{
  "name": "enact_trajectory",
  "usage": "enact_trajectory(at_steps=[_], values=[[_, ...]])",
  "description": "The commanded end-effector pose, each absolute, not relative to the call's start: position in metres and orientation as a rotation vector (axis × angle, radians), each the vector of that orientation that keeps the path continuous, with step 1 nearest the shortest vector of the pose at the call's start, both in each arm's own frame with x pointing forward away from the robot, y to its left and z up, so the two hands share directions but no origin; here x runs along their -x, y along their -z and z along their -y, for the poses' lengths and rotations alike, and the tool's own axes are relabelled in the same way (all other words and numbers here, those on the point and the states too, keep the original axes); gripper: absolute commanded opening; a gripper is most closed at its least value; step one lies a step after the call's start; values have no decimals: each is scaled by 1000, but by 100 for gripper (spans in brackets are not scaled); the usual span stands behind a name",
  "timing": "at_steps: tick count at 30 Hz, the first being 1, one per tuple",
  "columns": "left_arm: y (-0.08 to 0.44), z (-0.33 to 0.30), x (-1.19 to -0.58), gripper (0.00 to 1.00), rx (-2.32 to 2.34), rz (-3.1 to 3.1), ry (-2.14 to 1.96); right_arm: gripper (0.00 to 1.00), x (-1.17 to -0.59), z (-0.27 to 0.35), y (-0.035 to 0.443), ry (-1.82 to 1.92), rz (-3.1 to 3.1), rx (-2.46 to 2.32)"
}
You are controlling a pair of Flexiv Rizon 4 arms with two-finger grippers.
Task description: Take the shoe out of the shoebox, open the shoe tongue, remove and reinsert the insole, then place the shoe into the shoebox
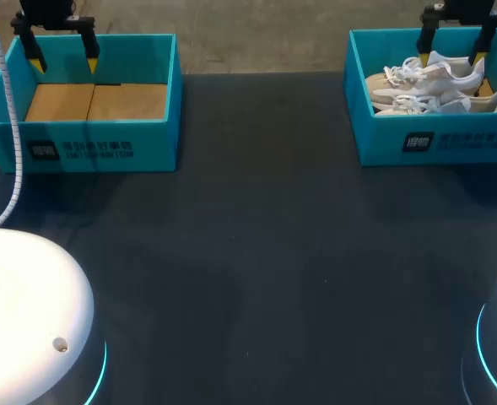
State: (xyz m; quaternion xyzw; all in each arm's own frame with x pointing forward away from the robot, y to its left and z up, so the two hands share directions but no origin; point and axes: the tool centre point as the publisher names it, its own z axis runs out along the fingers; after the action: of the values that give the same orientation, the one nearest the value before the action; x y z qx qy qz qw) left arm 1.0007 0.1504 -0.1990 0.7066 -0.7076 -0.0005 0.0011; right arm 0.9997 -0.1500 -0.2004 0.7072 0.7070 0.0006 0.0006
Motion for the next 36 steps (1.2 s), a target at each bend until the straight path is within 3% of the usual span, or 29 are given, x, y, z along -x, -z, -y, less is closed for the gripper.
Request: enact_trajectory(at_steps=[1, 19, 36], values=[[199, -150, -1001, 100, -2219, 2221, 2, 100, -1000, 150, 200, -2, -2220, -2221], [199, -150, -1001, 100, -2219, 2221, 2, 100, -1000, 153, 200, 4, -2214, -2208], [199, -150, -1001, 100, -2219, 2221, 2, 100, -1007, 244, 247, 90, -2179, -2234]])
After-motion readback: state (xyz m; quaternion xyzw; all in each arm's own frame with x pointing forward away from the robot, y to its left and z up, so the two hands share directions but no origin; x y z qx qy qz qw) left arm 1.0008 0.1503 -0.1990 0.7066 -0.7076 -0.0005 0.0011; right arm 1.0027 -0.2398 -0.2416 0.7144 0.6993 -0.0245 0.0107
